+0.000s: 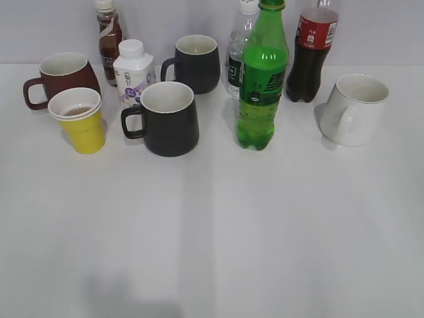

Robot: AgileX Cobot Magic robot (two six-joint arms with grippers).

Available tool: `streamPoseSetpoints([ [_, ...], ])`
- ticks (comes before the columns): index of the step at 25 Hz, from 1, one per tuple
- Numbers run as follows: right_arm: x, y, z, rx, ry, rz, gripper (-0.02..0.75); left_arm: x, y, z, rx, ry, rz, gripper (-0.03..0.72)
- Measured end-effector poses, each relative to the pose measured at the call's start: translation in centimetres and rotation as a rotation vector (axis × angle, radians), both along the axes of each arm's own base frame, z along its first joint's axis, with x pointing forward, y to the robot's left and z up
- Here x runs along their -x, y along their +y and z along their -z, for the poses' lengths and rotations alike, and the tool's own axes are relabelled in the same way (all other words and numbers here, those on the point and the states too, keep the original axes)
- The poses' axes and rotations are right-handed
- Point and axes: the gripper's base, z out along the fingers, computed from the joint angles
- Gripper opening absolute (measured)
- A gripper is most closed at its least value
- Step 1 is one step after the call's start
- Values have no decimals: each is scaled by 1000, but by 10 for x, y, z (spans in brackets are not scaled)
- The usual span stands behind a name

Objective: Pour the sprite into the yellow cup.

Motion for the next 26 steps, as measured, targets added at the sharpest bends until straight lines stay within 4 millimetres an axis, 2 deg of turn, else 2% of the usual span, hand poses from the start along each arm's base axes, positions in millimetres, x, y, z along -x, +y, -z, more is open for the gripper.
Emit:
streamPoseSetpoints([
  [26,0,0,0,0,-1,0,589,0,0,0,0,0,0,462],
])
